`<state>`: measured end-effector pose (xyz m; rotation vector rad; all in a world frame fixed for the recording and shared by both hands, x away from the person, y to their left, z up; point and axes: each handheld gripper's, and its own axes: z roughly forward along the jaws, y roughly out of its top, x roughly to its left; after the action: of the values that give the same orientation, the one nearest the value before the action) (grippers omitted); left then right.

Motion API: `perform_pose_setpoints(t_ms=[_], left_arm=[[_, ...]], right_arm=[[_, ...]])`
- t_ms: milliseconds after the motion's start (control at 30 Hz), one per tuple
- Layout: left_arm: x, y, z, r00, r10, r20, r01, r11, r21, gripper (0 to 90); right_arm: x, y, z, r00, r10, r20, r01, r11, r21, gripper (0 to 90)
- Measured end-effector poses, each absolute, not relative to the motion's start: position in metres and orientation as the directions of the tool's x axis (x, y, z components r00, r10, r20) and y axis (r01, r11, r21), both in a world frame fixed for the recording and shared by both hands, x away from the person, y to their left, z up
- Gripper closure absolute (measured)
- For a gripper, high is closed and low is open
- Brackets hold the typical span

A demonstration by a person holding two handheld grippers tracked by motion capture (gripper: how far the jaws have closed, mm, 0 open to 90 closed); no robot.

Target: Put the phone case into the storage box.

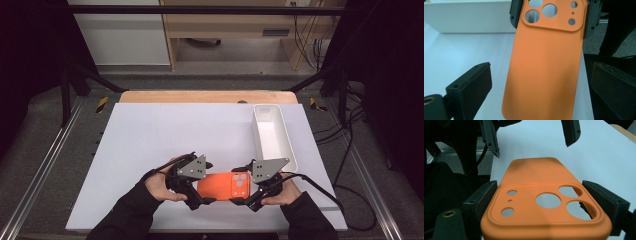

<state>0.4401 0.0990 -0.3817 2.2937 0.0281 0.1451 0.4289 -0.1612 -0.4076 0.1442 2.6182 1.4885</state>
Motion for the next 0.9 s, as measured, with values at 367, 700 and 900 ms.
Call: perform_pose_setpoints(t_ms=[367, 700, 900], left_arm=[[0.44, 0.107, -0.39, 0.99, 0.105, 0.092, 0.007, -0.693, 0.721, 0.0], [0.44, 0.109, -0.402, 0.99, 0.114, 0.082, 0.025, -0.719, 0.695, 0.0], [0.439, 0.106, -0.406, 0.991, 0.111, 0.078, 0.028, -0.727, 0.686, 0.0]], right_arm=[[0.43, -0.167, -0.4, -0.984, 0.165, -0.066, 0.039, 0.561, 0.827, 16.5], [0.429, -0.169, -0.385, -0.985, 0.153, -0.079, 0.035, 0.625, 0.78, 16.4], [0.429, -0.165, -0.374, -0.987, 0.138, -0.078, 0.036, 0.677, 0.735, 16.4]])
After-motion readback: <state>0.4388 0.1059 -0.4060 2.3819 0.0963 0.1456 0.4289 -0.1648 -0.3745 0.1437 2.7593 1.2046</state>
